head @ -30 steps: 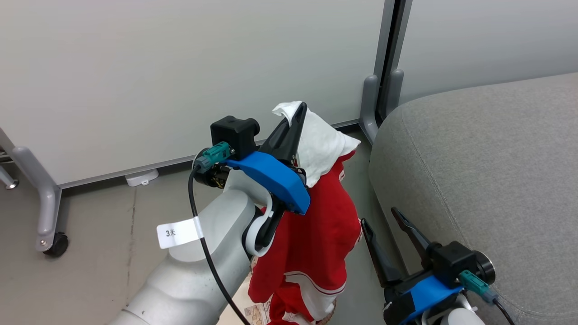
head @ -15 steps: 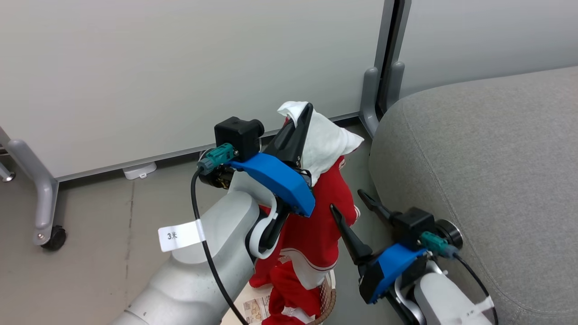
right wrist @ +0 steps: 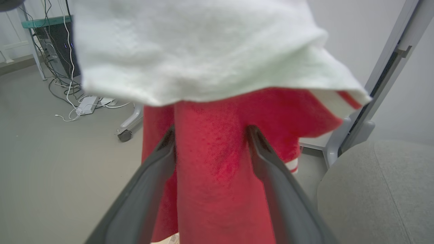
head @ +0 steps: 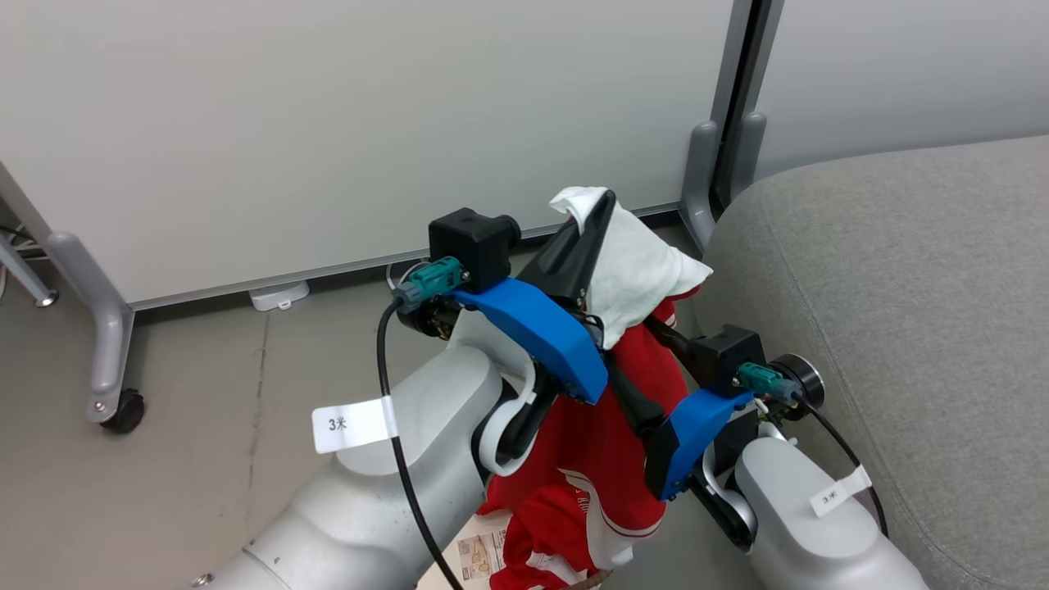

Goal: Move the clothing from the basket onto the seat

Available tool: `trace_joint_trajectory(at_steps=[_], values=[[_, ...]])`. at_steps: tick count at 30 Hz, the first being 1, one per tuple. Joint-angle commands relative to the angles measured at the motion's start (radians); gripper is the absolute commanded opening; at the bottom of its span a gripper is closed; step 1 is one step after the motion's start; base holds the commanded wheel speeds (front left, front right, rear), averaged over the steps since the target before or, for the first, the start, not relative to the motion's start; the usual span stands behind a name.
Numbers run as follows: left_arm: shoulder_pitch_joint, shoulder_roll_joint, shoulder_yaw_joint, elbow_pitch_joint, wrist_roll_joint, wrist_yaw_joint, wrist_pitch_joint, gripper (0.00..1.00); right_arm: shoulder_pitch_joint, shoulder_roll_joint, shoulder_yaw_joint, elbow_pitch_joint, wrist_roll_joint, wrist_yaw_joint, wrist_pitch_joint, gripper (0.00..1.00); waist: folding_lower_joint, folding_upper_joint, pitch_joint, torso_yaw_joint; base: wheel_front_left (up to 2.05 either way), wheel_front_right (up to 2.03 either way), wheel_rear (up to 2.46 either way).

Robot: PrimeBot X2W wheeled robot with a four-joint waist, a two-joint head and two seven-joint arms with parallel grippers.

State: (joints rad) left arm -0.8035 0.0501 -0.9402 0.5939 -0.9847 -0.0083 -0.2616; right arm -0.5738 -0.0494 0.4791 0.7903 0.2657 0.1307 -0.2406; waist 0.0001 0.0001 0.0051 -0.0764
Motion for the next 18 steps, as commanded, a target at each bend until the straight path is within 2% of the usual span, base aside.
trace_joint_trajectory(at_steps=[1, 8, 9, 10, 11, 12, 18], values=[[-0.015, 0.000, -0.008, -0.010, -0.012, 0.004, -0.005, 0.00, -0.025, -0.002, 0.007, 0.016, 0.012, 0.000, -0.006, 1.00, -0.0001, -0.0001, 0.002, 0.006, 0.00, 0.00, 0.00], [-0.026, 0.000, -0.069, -0.049, -0.066, 0.016, -0.005, 0.00, -0.073, -0.002, 0.050, 0.088, 0.070, 0.000, -0.018, 1.00, -0.0001, -0.0001, 0.003, 0.031, 0.00, 0.00, 0.00], [-0.028, 0.000, -0.076, -0.050, -0.071, 0.018, -0.005, 0.00, -0.078, -0.002, 0.056, 0.093, 0.079, 0.000, -0.020, 0.77, -0.0001, -0.0001, 0.003, 0.032, 0.00, 0.00, 0.00], [-0.030, 0.000, -0.082, -0.050, -0.074, 0.019, -0.005, 0.00, -0.081, -0.002, 0.061, 0.098, 0.088, 0.000, -0.021, 0.38, -0.0001, -0.0001, 0.003, 0.032, 0.00, 0.00, 0.00], [-0.032, 0.000, -0.087, -0.049, -0.079, 0.022, -0.005, 0.00, -0.085, -0.002, 0.066, 0.104, 0.096, 0.000, -0.021, 0.05, -0.0001, -0.0001, 0.002, 0.032, 0.00, 0.00, 0.00], [-0.034, 0.000, -0.090, -0.047, -0.080, 0.022, -0.005, 0.00, -0.088, -0.002, 0.071, 0.107, 0.103, 0.000, -0.022, 0.00, -0.0001, -0.0001, 0.003, 0.032, 0.00, 0.00, 0.00], [-0.045, 0.000, -0.090, -0.027, -0.076, 0.027, -0.005, 0.00, -0.096, -0.002, 0.096, 0.116, 0.139, 0.000, -0.025, 0.00, -0.0001, -0.0001, 0.002, 0.026, 0.00, 0.00, 0.00]])
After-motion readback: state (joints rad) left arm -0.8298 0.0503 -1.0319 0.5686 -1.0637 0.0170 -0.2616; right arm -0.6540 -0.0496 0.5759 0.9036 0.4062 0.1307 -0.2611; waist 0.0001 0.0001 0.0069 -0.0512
